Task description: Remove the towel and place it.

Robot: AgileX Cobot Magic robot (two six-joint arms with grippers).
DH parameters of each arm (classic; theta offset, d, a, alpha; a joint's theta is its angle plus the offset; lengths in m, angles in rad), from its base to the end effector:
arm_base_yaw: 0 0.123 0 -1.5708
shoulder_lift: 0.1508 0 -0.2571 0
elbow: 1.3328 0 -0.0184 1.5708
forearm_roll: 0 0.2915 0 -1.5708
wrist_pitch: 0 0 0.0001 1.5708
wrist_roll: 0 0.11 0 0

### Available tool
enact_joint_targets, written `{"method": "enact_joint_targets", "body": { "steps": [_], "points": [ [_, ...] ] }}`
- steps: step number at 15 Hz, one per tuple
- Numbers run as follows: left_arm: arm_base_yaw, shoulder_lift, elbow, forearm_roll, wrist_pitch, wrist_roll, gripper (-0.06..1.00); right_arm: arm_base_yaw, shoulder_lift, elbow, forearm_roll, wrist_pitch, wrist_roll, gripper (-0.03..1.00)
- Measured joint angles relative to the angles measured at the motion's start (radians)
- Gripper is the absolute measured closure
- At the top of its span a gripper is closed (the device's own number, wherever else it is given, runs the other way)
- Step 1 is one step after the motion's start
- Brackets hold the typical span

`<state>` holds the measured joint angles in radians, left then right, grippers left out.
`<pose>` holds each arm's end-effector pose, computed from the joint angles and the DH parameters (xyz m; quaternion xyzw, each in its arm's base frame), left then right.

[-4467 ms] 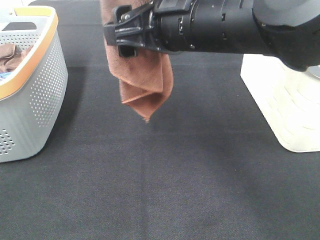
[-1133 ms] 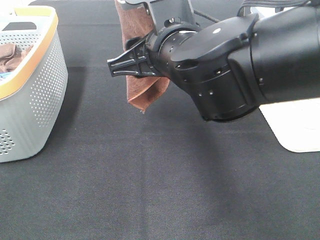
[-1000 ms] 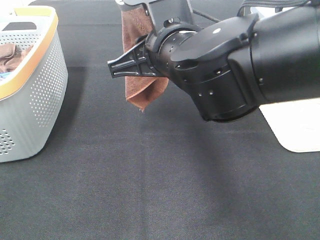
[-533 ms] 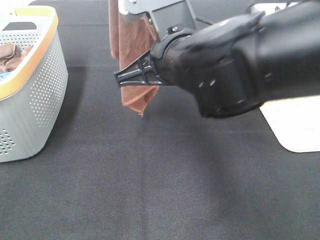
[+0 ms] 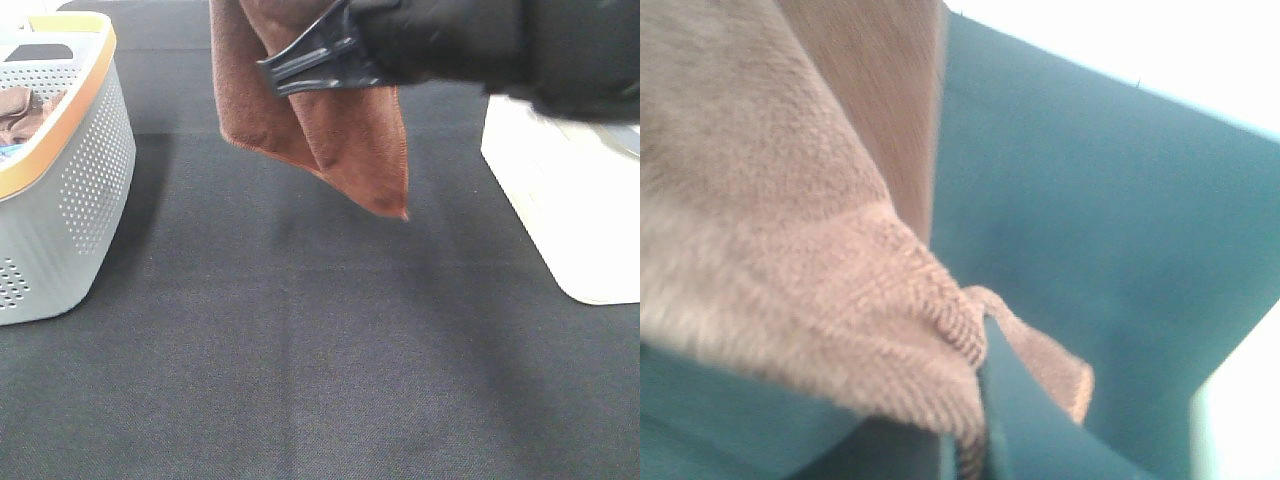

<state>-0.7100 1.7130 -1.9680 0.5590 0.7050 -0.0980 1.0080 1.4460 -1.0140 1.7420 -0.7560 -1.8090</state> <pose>0.3597 -0.2593 0.4554 0.3064 0.7329 0.0304 0.6067 0.2540 0.2634 0.2596 -0.2280 0.7912 -0.0460 0.5656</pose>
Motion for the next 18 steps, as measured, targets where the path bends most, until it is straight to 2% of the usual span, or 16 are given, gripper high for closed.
{"method": "enact_joint_targets", "body": {
  "steps": [2,6,8,11,14,18],
  "points": [
    [0.012,0.008,0.0,0.07,0.003,-0.066,0.94,0.0,-0.012,-0.002,0.005,0.001,-0.138,0.97],
    [0.127,0.037,0.0,0.08,0.015,-0.122,0.94,0.0,-0.012,-0.002,0.009,0.064,-0.212,0.97],
    [0.177,0.055,0.0,0.034,0.023,-0.126,0.94,-0.002,-0.012,-0.002,0.009,0.071,-0.217,0.97],
    [0.202,0.077,0.0,-0.068,0.028,-0.126,0.94,-0.046,-0.012,-0.002,0.009,0.071,-0.218,0.97],
    [0.202,0.102,0.0,-0.079,0.006,-0.126,0.94,-0.148,-0.012,-0.002,0.009,0.1,-0.218,0.97],
    [0.202,0.176,0.0,-0.017,-0.134,-0.126,0.94,-0.387,0.019,-0.037,-0.123,0.305,-0.197,0.97]
  ]
}}
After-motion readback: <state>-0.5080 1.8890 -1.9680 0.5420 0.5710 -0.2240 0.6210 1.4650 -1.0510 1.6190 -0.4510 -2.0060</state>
